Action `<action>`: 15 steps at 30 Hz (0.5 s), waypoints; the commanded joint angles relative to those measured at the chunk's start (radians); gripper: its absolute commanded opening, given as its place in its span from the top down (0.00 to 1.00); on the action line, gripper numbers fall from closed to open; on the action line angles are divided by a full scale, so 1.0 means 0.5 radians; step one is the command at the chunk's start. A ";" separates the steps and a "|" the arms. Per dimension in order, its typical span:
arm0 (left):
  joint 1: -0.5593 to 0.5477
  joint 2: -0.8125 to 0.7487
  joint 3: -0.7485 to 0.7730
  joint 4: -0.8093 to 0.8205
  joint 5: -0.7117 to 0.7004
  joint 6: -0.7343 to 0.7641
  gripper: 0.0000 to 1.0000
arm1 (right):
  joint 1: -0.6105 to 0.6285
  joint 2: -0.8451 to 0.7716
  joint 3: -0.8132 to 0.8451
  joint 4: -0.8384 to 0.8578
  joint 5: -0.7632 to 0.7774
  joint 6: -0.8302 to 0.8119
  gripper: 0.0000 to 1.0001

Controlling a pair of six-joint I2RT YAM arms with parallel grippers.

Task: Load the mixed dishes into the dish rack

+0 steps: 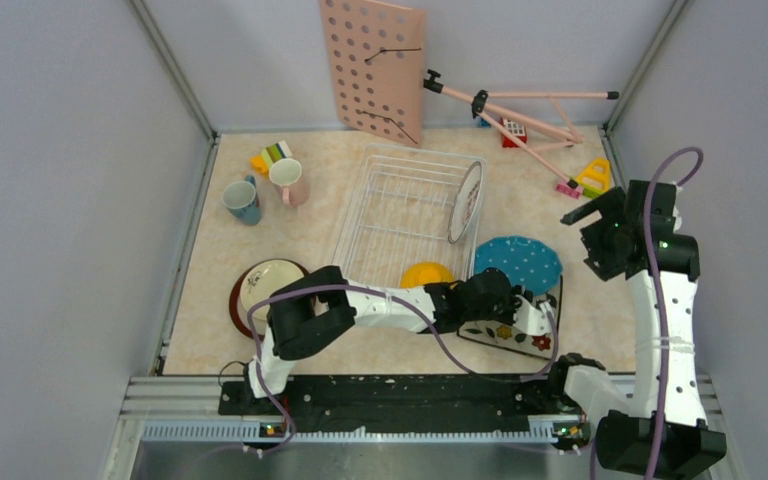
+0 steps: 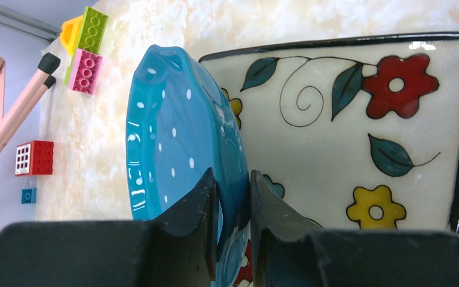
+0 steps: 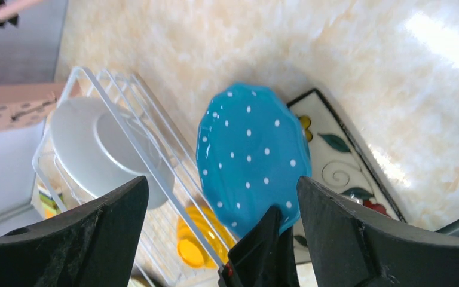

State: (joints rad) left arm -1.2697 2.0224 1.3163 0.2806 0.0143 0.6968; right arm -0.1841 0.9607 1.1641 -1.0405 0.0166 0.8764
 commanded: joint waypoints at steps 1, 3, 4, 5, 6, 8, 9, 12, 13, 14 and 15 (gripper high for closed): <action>-0.001 -0.194 0.024 0.425 0.072 -0.064 1.00 | -0.025 -0.078 0.182 -0.015 0.361 -0.056 0.08; -0.001 -0.222 0.012 0.464 0.101 -0.109 1.00 | -0.025 -0.119 0.244 -0.025 0.527 -0.070 0.08; -0.001 -0.238 0.005 0.487 0.112 -0.139 1.00 | -0.025 -0.137 0.271 -0.040 0.606 -0.073 0.08; -0.001 -0.252 0.002 0.511 0.120 -0.171 1.00 | -0.025 -0.154 0.298 -0.049 0.673 -0.073 0.08; 0.002 -0.266 0.002 0.537 0.127 -0.212 1.00 | -0.025 -0.169 0.325 -0.052 0.736 -0.079 0.08; 0.012 -0.296 0.013 0.590 0.107 -0.332 1.00 | -0.025 -0.203 0.363 -0.060 0.840 -0.084 0.09; 0.026 -0.317 0.024 0.611 0.103 -0.421 1.00 | -0.025 -0.226 0.370 -0.058 0.875 -0.083 0.09; 0.108 -0.387 0.018 0.722 0.146 -0.828 1.00 | -0.025 -0.305 0.309 0.000 0.915 -0.097 0.09; 0.134 -0.415 0.005 0.765 0.170 -0.934 1.00 | -0.025 -0.327 0.280 0.021 0.917 -0.105 0.09; 0.155 -0.444 -0.010 0.798 0.198 -1.021 1.00 | -0.025 -0.343 0.254 0.035 0.911 -0.112 0.09; 0.166 -0.473 -0.022 0.824 0.215 -1.082 1.00 | -0.025 -0.355 0.226 0.047 0.906 -0.122 0.09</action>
State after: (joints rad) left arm -1.2350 1.9484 1.2972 0.3950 0.0891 0.3592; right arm -0.1848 0.8150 1.3014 -1.0618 0.4076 0.8455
